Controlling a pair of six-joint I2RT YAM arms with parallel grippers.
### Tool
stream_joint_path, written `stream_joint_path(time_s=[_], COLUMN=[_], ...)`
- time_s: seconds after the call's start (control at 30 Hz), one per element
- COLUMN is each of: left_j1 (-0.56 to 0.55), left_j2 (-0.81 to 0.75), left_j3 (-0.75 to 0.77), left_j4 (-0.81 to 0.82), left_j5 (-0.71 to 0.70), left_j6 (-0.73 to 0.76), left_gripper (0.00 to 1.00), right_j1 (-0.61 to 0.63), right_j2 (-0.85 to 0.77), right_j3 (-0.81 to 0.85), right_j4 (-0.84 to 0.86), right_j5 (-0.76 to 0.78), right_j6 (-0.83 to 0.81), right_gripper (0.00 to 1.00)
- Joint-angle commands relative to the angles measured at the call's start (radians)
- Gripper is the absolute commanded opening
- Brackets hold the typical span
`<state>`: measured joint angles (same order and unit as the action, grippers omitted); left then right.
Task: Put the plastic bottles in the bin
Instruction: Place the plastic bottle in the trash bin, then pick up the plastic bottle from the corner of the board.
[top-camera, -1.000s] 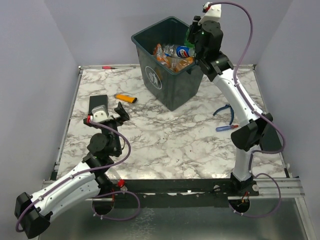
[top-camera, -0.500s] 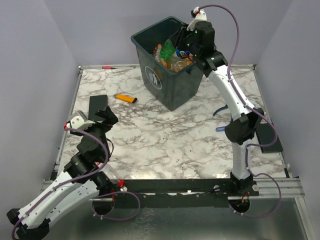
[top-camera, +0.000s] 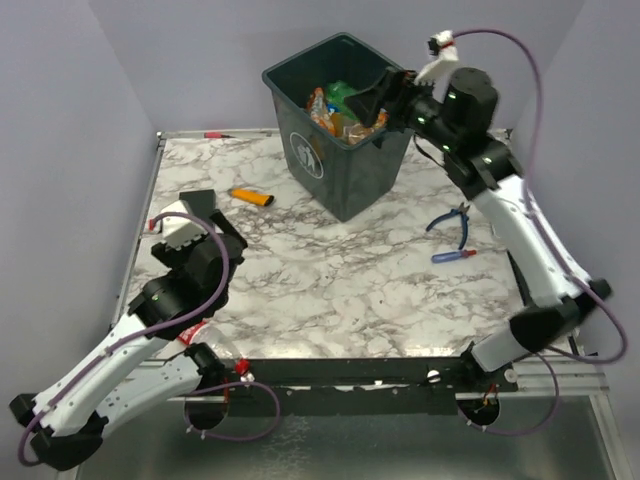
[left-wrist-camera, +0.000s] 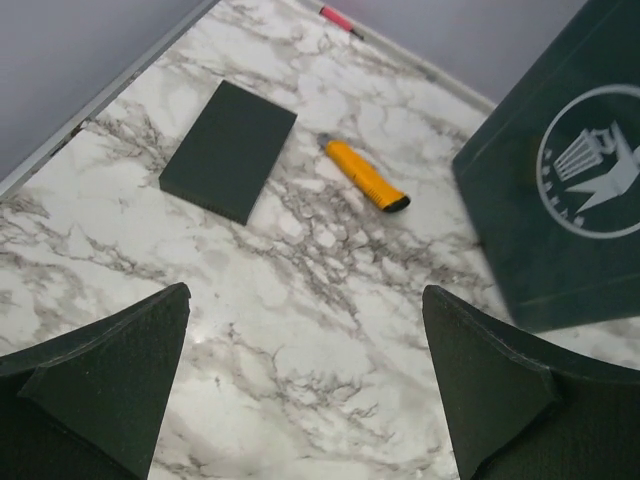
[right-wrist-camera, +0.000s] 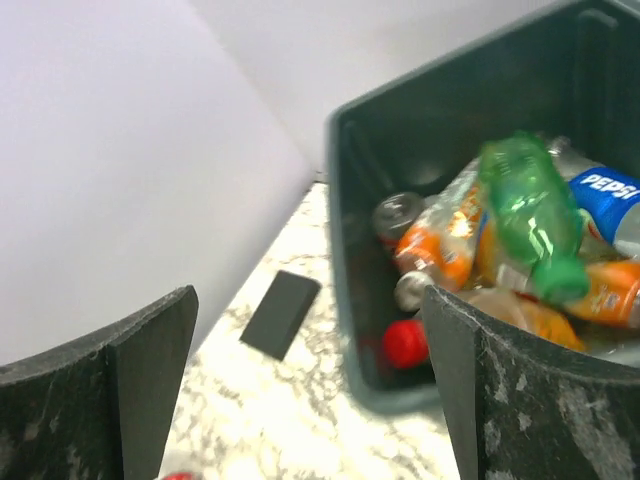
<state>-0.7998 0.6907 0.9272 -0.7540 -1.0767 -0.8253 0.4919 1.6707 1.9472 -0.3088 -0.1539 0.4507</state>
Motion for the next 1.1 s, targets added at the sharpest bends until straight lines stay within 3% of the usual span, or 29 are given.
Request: stream_joint_path(time_s=[0.0, 0.23, 0.43, 0.67, 1.07], left_j1=[0.003, 0.002, 0.002, 0.002, 0.001], left_j2=[0.032, 0.01, -0.101, -0.3, -0.403], left_j3=[0.023, 0.059, 0.082, -0.025, -0.142], left_j4=[-0.155, -0.189, 0.001, 0.196, 0.201], left_j5=[0.056, -0.061, -0.114, -0.122, -0.1], left_j6=[-0.041, -0.079, 0.126, 0.293, 0.284], left_gripper=[0.99, 0.99, 0.99, 0.99, 0.99], right_j1=[0.068, 0.323, 0.409, 0.566, 0.749], right_j2=[-0.293, -0.471, -0.383, -0.066, 0.24], right_j3=[-0.268, -0.827, -1.068, -1.011, -0.828], right_j4=[0.136, 0.219, 0.476, 0.611, 0.6], right_j5=[-0.169, -0.212, -0.311, -0.328, -0.316], right_j6=[-0.042, -0.098, -0.012, 0.026, 0.007], right_gripper=[0.94, 0.82, 0.77, 0.77, 0.82])
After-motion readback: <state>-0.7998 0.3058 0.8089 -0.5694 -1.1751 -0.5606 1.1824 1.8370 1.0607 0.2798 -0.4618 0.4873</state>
